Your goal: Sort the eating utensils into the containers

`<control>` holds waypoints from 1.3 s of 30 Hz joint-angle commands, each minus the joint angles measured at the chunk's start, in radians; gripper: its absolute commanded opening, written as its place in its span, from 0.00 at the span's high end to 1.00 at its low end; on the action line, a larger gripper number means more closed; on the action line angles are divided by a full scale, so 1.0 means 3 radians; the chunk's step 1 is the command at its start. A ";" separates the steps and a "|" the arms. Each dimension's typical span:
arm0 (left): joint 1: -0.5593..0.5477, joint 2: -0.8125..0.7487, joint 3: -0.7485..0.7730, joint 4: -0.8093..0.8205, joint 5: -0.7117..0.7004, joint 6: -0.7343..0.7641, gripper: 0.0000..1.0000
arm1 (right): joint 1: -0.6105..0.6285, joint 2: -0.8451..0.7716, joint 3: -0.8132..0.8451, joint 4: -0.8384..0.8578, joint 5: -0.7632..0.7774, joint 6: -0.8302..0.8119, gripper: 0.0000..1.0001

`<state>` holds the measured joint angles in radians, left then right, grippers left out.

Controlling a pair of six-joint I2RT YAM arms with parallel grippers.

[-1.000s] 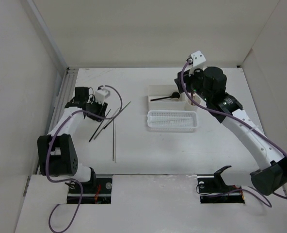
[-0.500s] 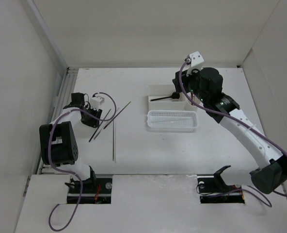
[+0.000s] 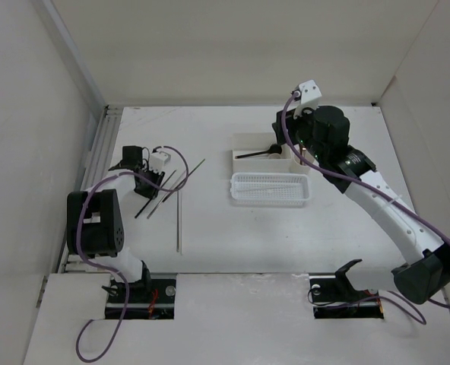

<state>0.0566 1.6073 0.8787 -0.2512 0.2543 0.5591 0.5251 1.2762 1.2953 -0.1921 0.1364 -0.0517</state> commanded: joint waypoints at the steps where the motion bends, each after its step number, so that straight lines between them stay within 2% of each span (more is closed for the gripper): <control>1: -0.0056 0.0164 -0.0107 0.0065 -0.0382 -0.0089 0.76 | 0.0024 -0.0051 0.0141 0.0211 0.0077 0.0039 0.35; 4: -0.0056 0.0200 -0.0071 0.0035 -0.0454 -0.0120 0.87 | 0.0024 -0.0051 0.0141 0.0211 0.0077 0.0039 0.35; 5: -0.0056 0.0231 -0.0071 0.0004 -0.0454 -0.0120 0.99 | 0.0024 -0.0051 0.0141 0.0211 0.0077 0.0039 0.35; 9: -0.0056 0.0297 0.0077 -0.0072 -0.0423 -0.0120 1.00 | -0.0007 -0.0051 0.0141 0.0211 0.0077 0.0039 0.35; 14: -0.0056 0.0328 0.0695 -0.0277 -0.0362 -0.0151 1.00 | -0.0037 -0.0020 0.0141 0.0211 0.0077 0.0009 0.35; 16: -0.0178 0.0328 0.0961 -0.0455 -0.0362 -0.0120 1.00 | -0.0068 -0.0020 0.0171 0.0211 0.0077 0.0009 0.35; 18: -0.0341 0.0328 0.1344 -0.0604 -0.0362 -0.0018 1.00 | -0.0129 -0.0020 0.0207 0.0211 0.0077 0.0009 0.35; 20: -0.0658 0.0231 0.1645 -0.0768 -0.0316 0.0156 1.00 | -0.0307 -0.0020 0.0243 0.0211 0.0077 0.0110 0.35; 24: -0.1261 0.0093 0.1994 -0.0998 -0.0091 0.0391 1.00 | -0.0620 -0.0097 0.0274 0.0272 -0.0229 0.0177 0.35; 29: -0.2160 0.0210 0.2393 -0.1438 0.0297 0.0591 1.00 | -0.0784 -0.0214 0.0151 0.0303 -0.0276 0.0009 0.35; 32: -0.2407 0.0399 0.2669 -0.1474 0.0573 0.0626 1.00 | -0.0815 -0.0291 0.0059 0.0303 -0.0245 -0.0083 0.35; 34: -0.2541 0.0721 0.2975 -0.1474 0.0731 0.0698 1.00 | -0.0815 -0.0291 0.0029 0.0303 -0.0245 -0.0114 0.35; 39: -0.2648 0.1518 0.3753 -0.1694 0.0753 0.0974 1.00 | -0.0845 -0.0353 -0.0002 0.0303 -0.0281 -0.0221 0.35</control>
<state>-0.7368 1.9816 1.9202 -0.6769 0.4450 0.7799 0.2817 1.1995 1.3041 -0.1513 0.0700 -0.0837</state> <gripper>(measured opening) 0.024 0.652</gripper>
